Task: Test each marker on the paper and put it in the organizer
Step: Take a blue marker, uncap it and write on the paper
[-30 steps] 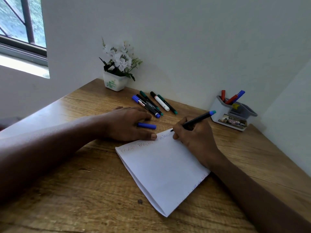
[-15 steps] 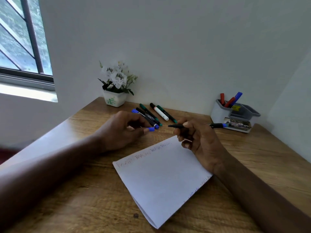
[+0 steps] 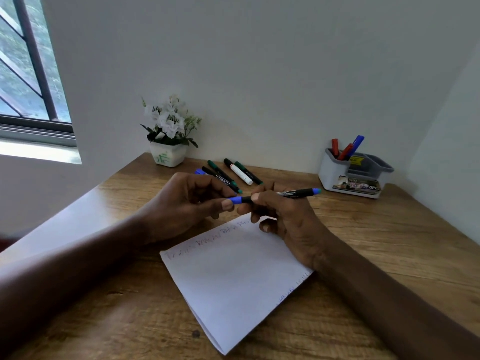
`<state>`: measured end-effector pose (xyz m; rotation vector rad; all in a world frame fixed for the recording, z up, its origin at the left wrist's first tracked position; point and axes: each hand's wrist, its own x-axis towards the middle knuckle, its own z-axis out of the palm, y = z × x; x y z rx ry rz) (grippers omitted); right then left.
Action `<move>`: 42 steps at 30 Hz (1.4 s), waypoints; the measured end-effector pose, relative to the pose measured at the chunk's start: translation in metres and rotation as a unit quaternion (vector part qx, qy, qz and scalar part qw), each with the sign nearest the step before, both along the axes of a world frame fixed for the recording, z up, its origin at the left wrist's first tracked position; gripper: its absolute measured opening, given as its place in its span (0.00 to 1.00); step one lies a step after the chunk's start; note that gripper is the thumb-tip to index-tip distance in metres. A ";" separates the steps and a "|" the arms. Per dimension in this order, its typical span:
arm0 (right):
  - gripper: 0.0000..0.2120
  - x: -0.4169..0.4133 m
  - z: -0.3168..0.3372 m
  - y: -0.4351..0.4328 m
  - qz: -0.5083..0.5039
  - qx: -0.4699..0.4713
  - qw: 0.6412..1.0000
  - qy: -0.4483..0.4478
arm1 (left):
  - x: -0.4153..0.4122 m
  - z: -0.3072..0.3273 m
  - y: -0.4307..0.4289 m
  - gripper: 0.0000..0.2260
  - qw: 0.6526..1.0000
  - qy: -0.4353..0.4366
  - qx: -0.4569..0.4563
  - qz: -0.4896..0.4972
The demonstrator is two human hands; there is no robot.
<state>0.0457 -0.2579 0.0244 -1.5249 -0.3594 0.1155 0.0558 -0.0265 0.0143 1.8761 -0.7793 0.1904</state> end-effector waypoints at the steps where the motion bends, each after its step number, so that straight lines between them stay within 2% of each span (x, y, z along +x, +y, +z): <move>1: 0.04 0.000 -0.001 0.001 0.002 -0.002 1.000 -0.012 | 0.000 0.000 0.000 0.11 1.000 0.008 -0.011 -0.004; 5: 0.15 -0.003 -0.002 0.006 -0.004 -0.009 0.998 -0.055 | 0.000 -0.002 -0.003 0.11 0.997 0.040 -0.061 -0.034; 9: 0.15 -0.005 -0.002 0.012 -0.017 0.008 0.996 -0.085 | 0.002 -0.001 -0.003 0.12 0.990 0.081 -0.103 -0.044; 12: 0.22 -0.008 -0.001 0.016 -0.026 0.012 0.994 -0.103 | 0.001 0.001 -0.007 0.11 0.984 0.103 -0.132 -0.064; 14: 0.19 -0.009 0.001 0.016 -0.031 0.001 0.992 -0.120 | 0.000 0.002 -0.009 0.09 0.982 0.110 -0.140 -0.068; 17: 0.06 -0.010 0.004 0.014 -0.024 -0.038 0.989 -0.139 | -0.001 0.004 -0.012 0.10 0.986 0.103 -0.121 -0.053; 19: 0.02 -0.009 0.007 0.013 -0.026 -0.055 0.984 -0.166 | -0.001 0.004 -0.014 0.11 0.997 0.039 -0.059 -0.012; 21: 0.05 -0.008 0.011 0.009 -0.068 -0.100 0.969 -0.216 | 0.003 0.002 -0.013 0.13 0.997 -0.031 0.043 0.061; 24: 0.14 -0.003 0.017 -0.003 -0.094 -0.133 0.958 -0.235 | 0.006 0.001 -0.005 0.22 0.962 -0.084 0.201 0.162; 28: 0.33 0.001 0.026 -0.026 -0.076 -0.099 0.979 -0.161 | 0.008 -0.002 -0.005 0.32 0.938 -0.096 0.300 0.142; 30: 0.32 0.005 0.029 -0.034 -0.126 -0.086 0.976 -0.158 | 0.008 -0.003 -0.006 0.32 0.929 -0.102 0.329 0.135; 32: 0.21 0.011 0.033 -0.041 -0.226 -0.037 0.957 -0.178 | 0.008 -0.003 -0.006 0.29 0.924 -0.103 0.343 0.131; 34: 0.09 0.017 0.037 -0.051 -0.322 0.002 0.923 -0.212 | 0.008 -0.002 -0.007 0.26 0.921 -0.109 0.352 0.129; 36: 0.04 0.023 0.044 -0.064 -0.375 -0.014 0.895 -0.243 | 0.009 -0.002 -0.008 0.25 0.918 -0.117 0.359 0.124; 38: 0.05 0.031 0.056 -0.081 -0.425 -0.059 0.862 -0.272 | 0.010 -0.002 -0.008 0.24 0.916 -0.122 0.364 0.119; 42: 0.23 0.053 0.091 -0.109 -0.471 -0.139 0.803 -0.338 | 0.012 -0.001 -0.007 0.24 0.912 -0.126 0.374 0.116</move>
